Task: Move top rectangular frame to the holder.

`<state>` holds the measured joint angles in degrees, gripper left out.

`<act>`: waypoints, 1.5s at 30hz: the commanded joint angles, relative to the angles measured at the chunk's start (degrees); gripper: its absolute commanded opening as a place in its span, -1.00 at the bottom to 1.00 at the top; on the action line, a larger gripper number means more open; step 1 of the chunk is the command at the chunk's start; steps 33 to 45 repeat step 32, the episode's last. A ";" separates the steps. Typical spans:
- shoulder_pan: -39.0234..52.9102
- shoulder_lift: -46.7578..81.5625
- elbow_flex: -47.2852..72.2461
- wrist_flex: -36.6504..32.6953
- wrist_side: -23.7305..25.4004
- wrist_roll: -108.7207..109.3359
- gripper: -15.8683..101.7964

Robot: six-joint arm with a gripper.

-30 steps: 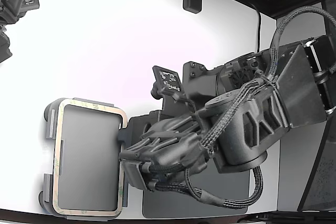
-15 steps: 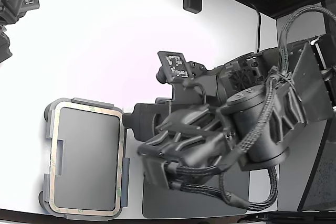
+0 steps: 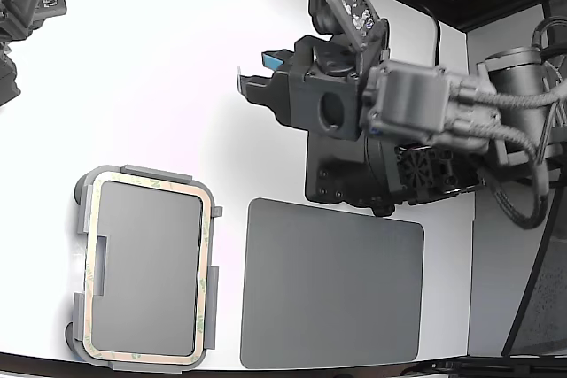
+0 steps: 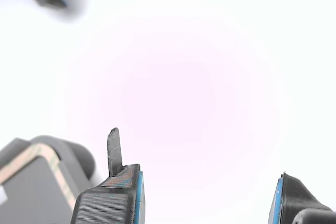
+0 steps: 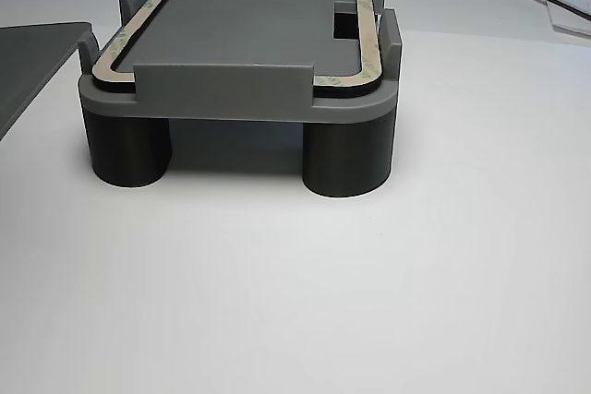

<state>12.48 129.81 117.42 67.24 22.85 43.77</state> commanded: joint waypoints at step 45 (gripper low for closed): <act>-13.27 39.55 33.66 -11.51 -16.00 -36.83 0.97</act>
